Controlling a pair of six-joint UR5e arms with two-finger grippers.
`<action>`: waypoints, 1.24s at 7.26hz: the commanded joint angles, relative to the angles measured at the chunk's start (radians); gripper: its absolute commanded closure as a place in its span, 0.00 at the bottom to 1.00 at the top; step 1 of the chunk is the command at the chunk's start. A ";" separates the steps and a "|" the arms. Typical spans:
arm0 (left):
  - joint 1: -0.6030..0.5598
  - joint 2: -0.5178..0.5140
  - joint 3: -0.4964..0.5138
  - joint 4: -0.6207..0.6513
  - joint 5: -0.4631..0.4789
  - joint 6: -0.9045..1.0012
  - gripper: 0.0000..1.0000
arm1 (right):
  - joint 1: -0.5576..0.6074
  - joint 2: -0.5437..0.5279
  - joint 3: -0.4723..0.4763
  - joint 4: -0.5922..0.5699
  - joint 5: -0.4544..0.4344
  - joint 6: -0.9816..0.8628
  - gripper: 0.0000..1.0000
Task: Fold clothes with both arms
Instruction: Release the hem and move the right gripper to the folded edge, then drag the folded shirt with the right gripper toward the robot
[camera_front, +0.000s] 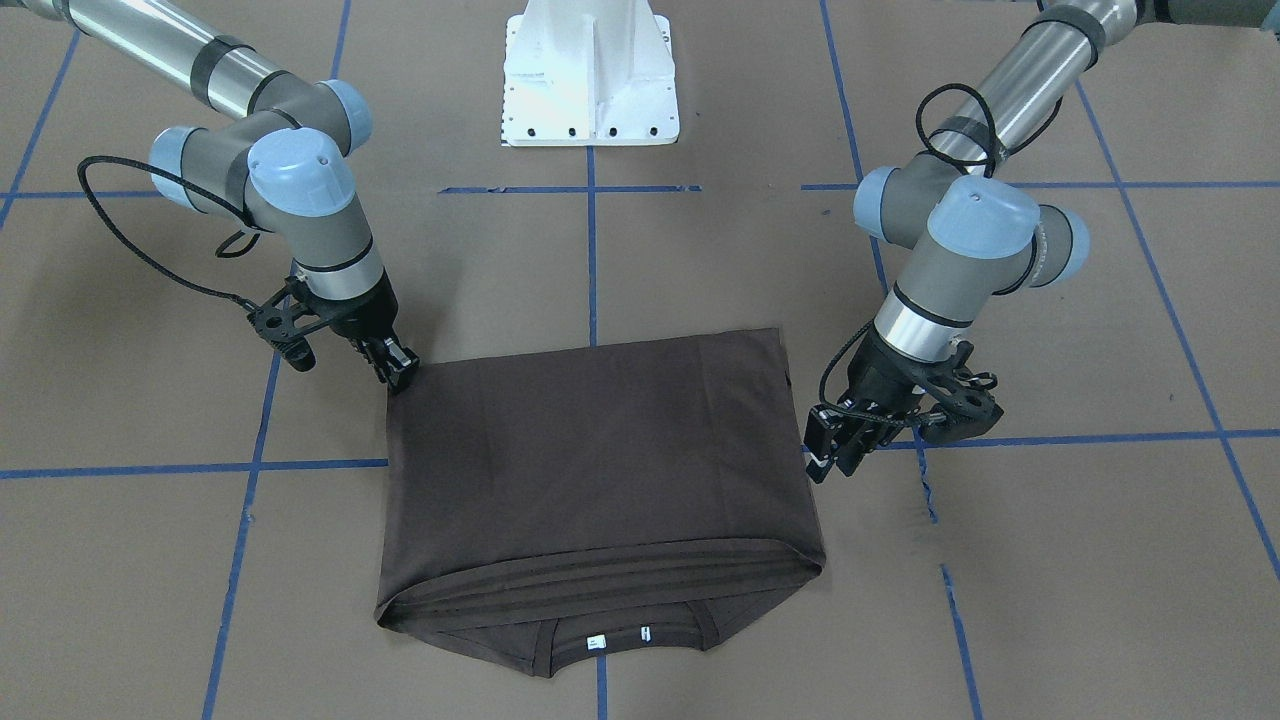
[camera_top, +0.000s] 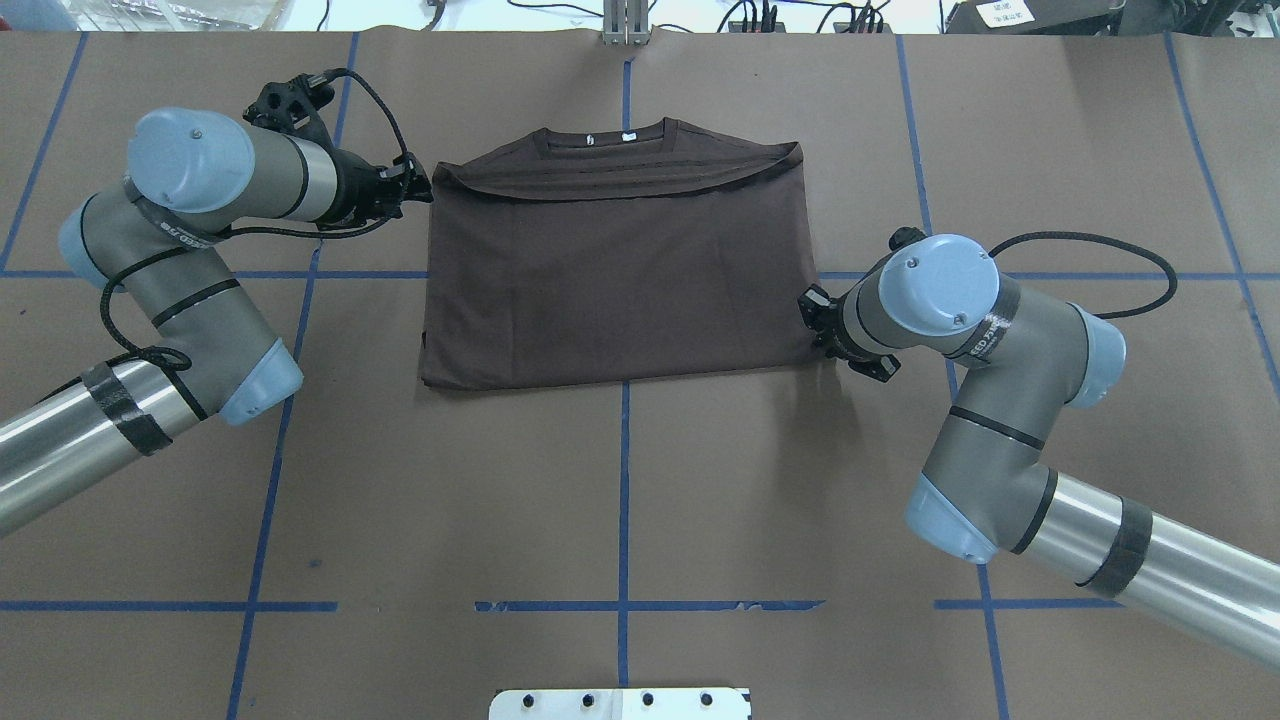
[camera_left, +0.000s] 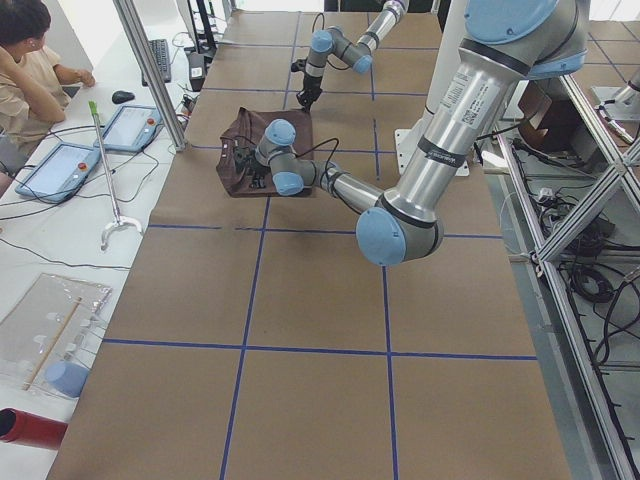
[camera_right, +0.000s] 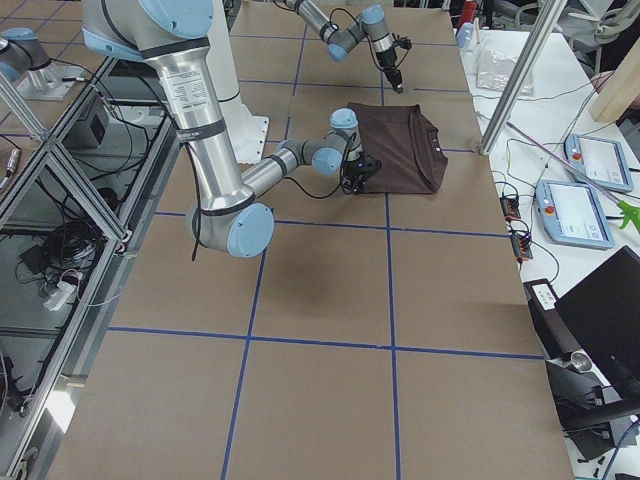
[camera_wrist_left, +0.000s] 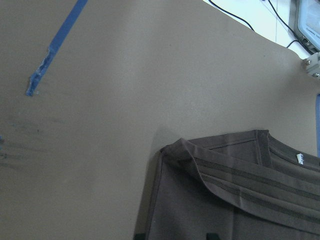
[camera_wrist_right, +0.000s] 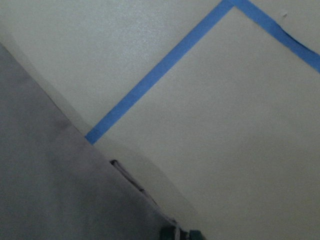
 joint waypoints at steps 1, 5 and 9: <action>0.000 -0.002 -0.001 -0.001 0.000 -0.003 0.49 | -0.010 -0.019 0.089 -0.018 -0.002 0.000 1.00; 0.008 0.000 -0.021 -0.005 -0.008 0.002 0.51 | -0.240 -0.429 0.632 -0.048 0.236 -0.002 1.00; 0.018 0.000 -0.069 -0.002 -0.116 -0.028 0.49 | -0.534 -0.495 0.689 -0.046 0.178 0.000 0.00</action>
